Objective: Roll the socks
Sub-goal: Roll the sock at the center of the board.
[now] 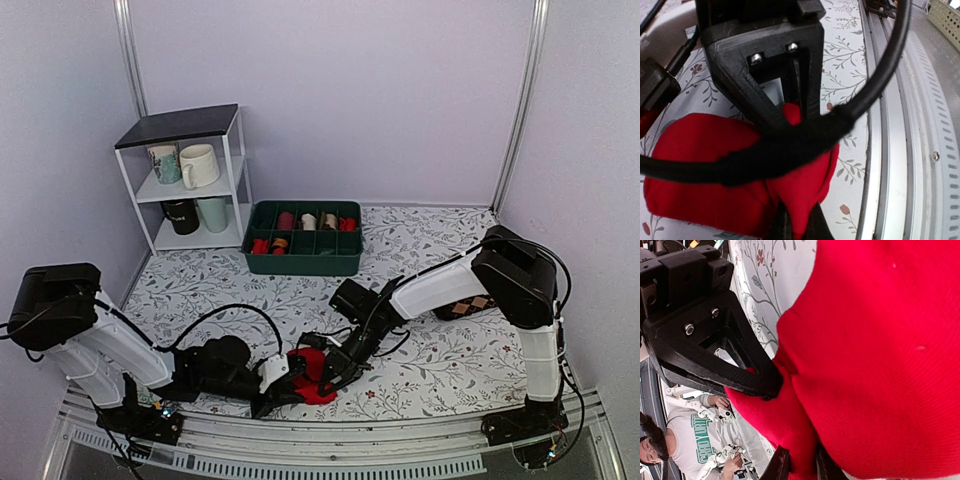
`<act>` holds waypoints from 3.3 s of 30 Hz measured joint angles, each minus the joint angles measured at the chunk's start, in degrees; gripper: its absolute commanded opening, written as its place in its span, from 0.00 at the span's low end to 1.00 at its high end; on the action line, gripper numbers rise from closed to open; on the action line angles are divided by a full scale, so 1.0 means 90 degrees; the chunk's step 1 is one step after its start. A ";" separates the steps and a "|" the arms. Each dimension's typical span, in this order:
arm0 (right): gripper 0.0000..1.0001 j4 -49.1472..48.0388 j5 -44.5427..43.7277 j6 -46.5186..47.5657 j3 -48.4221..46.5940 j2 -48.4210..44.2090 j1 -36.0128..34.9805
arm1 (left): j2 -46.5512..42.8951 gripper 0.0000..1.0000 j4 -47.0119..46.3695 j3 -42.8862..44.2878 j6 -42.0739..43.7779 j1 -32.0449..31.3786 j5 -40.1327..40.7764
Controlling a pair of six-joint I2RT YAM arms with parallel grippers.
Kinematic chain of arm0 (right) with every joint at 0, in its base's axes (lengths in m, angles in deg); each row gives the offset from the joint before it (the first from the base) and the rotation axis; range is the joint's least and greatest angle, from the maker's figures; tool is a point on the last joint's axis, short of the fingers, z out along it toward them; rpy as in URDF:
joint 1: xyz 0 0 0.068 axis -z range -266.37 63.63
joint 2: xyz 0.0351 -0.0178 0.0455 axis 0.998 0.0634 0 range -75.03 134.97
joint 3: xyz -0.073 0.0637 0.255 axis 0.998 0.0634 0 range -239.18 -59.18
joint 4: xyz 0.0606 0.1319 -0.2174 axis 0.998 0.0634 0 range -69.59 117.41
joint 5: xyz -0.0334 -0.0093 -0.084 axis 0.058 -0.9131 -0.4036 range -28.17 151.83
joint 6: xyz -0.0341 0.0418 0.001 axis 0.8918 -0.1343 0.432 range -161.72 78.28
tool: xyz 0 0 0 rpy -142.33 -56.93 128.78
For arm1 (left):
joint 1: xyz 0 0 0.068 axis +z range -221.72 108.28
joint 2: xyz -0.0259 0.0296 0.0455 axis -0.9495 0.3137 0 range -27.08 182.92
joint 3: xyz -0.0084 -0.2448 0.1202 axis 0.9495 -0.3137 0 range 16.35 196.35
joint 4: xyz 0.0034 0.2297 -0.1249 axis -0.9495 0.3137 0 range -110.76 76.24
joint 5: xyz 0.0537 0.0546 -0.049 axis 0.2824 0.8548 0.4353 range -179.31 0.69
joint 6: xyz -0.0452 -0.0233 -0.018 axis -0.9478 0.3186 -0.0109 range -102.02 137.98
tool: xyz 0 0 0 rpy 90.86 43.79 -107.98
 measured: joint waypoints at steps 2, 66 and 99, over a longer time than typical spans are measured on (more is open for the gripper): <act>0.16 -0.0029 0.0002 -0.0039 0.0015 0.0000 0.0010 | 0.0000 0.00 0.0051 0.0027 -0.0168 0.0024 -0.0046; 0.51 -0.6594 -0.4170 0.3864 0.3563 -0.1552 -0.1355 | 0.0889 0.00 -0.1426 -0.0321 -0.3087 0.1365 -0.2441; 0.19 -0.1727 -0.2217 0.1486 0.0967 -0.0976 -0.0680 | -0.3276 0.35 0.0869 -0.1030 -0.1355 0.0304 -0.0214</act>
